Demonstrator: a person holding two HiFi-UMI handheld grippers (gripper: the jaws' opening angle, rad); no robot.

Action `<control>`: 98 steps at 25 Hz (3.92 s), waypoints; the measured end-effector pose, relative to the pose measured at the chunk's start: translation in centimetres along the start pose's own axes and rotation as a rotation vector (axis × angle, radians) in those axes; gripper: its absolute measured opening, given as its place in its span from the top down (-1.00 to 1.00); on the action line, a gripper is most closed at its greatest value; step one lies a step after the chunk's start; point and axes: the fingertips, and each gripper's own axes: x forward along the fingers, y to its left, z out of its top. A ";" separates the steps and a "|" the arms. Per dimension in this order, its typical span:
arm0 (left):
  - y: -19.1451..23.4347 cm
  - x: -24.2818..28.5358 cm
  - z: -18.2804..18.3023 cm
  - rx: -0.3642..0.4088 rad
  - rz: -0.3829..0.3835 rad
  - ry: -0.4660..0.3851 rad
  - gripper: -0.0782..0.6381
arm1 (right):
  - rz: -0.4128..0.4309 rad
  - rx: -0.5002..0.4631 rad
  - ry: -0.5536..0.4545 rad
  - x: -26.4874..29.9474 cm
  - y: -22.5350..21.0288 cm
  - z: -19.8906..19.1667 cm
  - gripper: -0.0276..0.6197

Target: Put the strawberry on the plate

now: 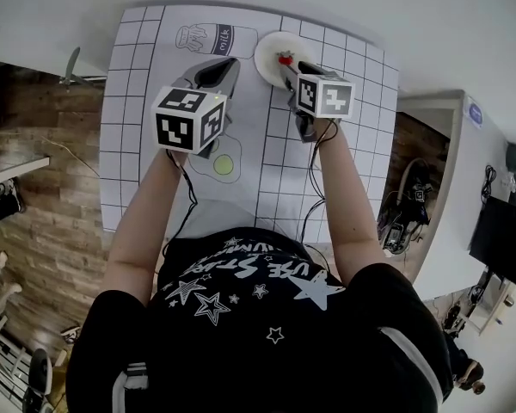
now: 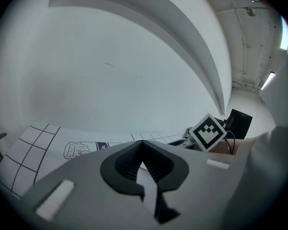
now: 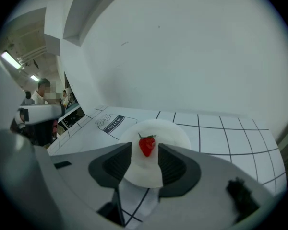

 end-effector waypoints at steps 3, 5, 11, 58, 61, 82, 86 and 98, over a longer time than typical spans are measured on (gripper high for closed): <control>-0.7 -0.8 0.8 0.013 0.000 -0.025 0.76 | 0.004 0.014 -0.054 -1.6 0.3 0.9 0.39; -1.5 -1.7 0.9 0.017 0.000 -0.033 0.76 | 0.008 0.023 -0.077 -2.9 0.7 1.0 0.39; -4.3 -4.3 1.6 0.044 -0.002 -0.065 0.76 | 0.034 0.036 -0.172 -7.4 2.3 1.8 0.52; -20.2 -21.3 -5.3 0.156 -0.120 -0.146 0.76 | 0.076 0.090 -0.423 -28.9 11.5 -8.8 0.87; -20.1 -23.7 -5.8 0.154 -0.121 -0.162 0.76 | 0.072 0.086 -0.431 -30.0 13.7 -9.7 0.87; -25.6 -40.1 -14.2 0.170 -0.181 -0.216 0.76 | 0.056 0.119 -0.496 -40.6 26.0 -22.1 0.87; -25.8 -42.9 -19.9 0.179 -0.209 -0.234 0.76 | 0.032 0.085 -0.517 -41.3 29.3 -28.0 0.87; -30.2 -44.1 -17.3 0.166 -0.215 -0.224 0.76 | 0.043 0.052 -0.494 -46.9 29.3 -27.0 0.87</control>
